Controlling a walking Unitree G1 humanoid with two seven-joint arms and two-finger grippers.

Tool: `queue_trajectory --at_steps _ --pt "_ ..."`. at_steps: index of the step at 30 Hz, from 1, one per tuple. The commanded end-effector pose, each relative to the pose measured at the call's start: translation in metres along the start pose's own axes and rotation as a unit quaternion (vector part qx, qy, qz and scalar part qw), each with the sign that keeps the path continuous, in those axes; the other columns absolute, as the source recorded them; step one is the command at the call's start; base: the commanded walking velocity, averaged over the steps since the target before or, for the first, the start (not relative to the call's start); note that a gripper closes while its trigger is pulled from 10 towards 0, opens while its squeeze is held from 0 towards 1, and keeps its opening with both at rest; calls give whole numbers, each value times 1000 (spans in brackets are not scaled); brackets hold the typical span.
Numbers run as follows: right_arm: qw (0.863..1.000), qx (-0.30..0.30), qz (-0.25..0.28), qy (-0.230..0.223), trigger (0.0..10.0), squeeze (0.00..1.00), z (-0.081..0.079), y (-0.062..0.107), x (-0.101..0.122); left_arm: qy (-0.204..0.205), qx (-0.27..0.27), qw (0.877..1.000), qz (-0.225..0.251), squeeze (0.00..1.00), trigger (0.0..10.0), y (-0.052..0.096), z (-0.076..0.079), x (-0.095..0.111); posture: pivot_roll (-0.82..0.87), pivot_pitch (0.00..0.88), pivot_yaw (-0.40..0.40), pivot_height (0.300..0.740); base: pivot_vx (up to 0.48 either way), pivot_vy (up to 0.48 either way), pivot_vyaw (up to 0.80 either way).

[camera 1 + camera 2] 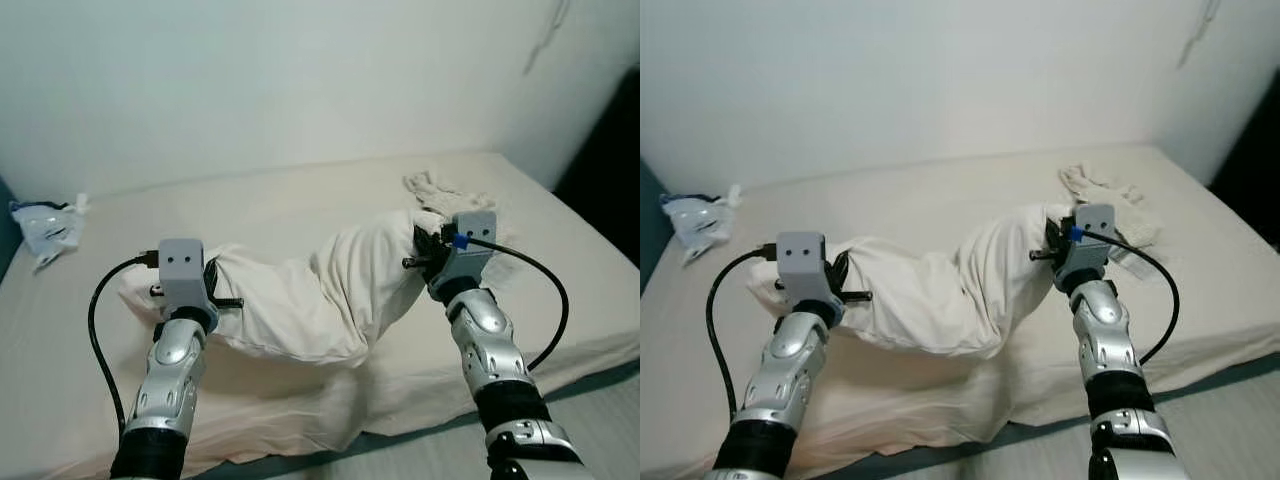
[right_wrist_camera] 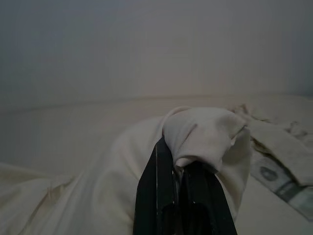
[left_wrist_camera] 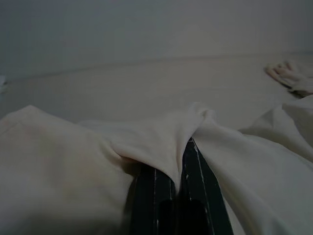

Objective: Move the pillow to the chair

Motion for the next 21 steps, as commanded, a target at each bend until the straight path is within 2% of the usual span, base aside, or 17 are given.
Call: queue_trajectory --at_steps 1,6,8,9,10,11,12,14,18,21 --pt "1000 18 22 -2 10000 0 -8 -4 10 1 -11 1000 29 0 10000 -3 7 11 -28 29 -16 740 0 0 0" --pt "1000 4 -4 4 10000 0 -8 -5 0 -3 -1 1000 15 0 10000 -1 4 3 -23 23 -21 740 0 0 0" --pt "998 -1 -61 7 10000 0 -11 0 -24 28 21 999 -18 0 10000 1 -3 -14 -23 16 -26 740 0 0 0" --pt "998 -1 -61 7 10000 0 -11 0 -24 28 21 999 -18 0 10000 1 -3 -14 -23 16 -26 740 0 0 0" --pt "993 -5 -114 24 10000 0 -13 7 -47 28 47 997 -51 0 10000 4 -13 -31 -24 13 -27 740 0 0 0" --pt "991 -4 -131 34 10000 0 -13 11 -55 17 46 996 -71 0 10000 6 -16 -39 -24 12 -27 740 0 0 0" --pt "991 -4 -131 34 10000 0 -13 11 -55 17 46 996 -71 0 10000 6 -16 -39 -24 12 -27 740 0 0 0" --pt "989 -7 -144 43 10000 0 -13 18 -66 3 47 993 -107 0 10000 11 -23 -56 -22 19 -28 740 0 0 0" --pt "988 -6 -151 44 10000 0 -14 23 -72 -22 40 989 -140 0 10000 18 -29 -71 -28 16 -32 740 0 0 0" --pt "985 -9 -166 48 10000 0 -14 29 -80 -26 34 989 -144 0 10000 24 -31 -77 -24 18 -33 740 0 0 0"
Point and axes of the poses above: a point about 5 cm out from each wrist's last joint towards the gripper, its own y axis pointing back from the gripper into the wrist, its own x axis along the axis of the wrist's last joint, z = x × y, the point moved 2 cm from there along -y, pointing out of the wrist towards the gripper, and after that the axes turned 2 degrees about y, right-handed, at the moved point
